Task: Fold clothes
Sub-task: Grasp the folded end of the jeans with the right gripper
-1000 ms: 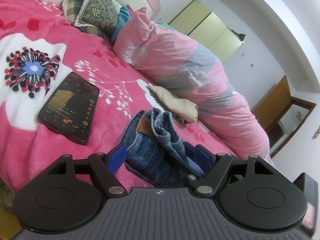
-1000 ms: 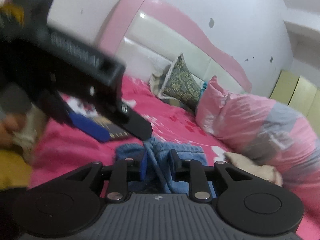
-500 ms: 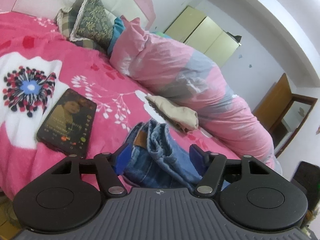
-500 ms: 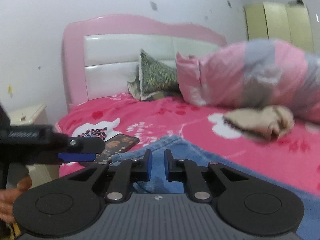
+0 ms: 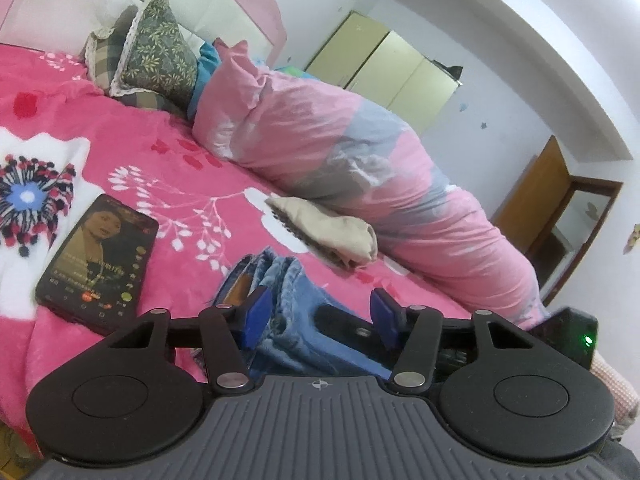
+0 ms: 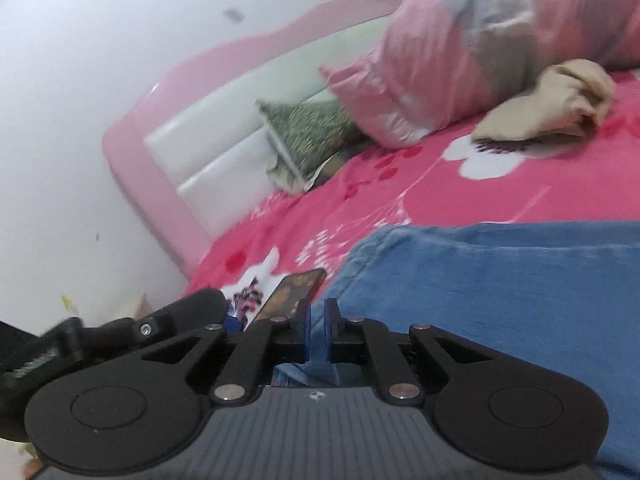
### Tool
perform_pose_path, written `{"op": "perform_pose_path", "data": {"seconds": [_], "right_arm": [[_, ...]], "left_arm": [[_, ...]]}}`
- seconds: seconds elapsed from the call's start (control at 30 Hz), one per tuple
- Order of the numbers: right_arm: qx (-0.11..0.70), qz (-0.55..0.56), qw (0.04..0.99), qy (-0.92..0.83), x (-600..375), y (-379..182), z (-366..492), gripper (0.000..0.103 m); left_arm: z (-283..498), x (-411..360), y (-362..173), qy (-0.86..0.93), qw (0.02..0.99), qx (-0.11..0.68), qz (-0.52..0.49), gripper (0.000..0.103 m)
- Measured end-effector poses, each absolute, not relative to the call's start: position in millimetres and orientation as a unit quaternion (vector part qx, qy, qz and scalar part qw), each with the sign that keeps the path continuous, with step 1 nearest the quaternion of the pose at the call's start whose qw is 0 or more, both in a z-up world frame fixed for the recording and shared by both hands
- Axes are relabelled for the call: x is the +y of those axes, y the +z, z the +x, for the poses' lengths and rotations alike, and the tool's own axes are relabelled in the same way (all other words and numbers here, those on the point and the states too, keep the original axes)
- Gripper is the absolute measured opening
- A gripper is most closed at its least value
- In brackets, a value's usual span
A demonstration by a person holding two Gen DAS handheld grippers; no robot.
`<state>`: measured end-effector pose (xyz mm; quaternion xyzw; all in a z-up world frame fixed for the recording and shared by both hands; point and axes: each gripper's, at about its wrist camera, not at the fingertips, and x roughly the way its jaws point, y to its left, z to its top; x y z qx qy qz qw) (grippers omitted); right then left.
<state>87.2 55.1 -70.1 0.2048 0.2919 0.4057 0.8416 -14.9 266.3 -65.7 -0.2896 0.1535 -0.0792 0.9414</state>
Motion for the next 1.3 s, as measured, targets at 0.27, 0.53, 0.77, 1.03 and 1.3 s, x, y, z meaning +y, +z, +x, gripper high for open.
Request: {"op": "perform_pose_path", "data": {"seconds": [0.27, 0.53, 0.77, 1.03, 1.3], "right_arm": [[0.294, 0.326, 0.847, 0.301, -75, -72, 62, 0.007], [0.31, 0.324, 0.883, 0.143, -204, -77, 5, 0.021], [0.313, 0.393, 0.861, 0.075, -306, -89, 15, 0.049], [0.414, 0.445, 0.779, 0.154, -314, -134, 95, 0.048], [0.463, 0.454, 0.724, 0.235, -296, -149, 129, 0.04]], "left_arm": [[7, 239, -56, -0.114, 0.945, 0.157, -0.264, 0.055], [41, 215, -85, -0.084, 0.95, 0.215, -0.21, 0.053], [44, 210, -90, -0.062, 0.955, 0.224, -0.186, 0.053], [46, 211, -94, -0.049, 0.953, 0.227, -0.192, 0.051], [48, 213, -97, -0.046, 0.951, 0.228, -0.203, 0.051]]}}
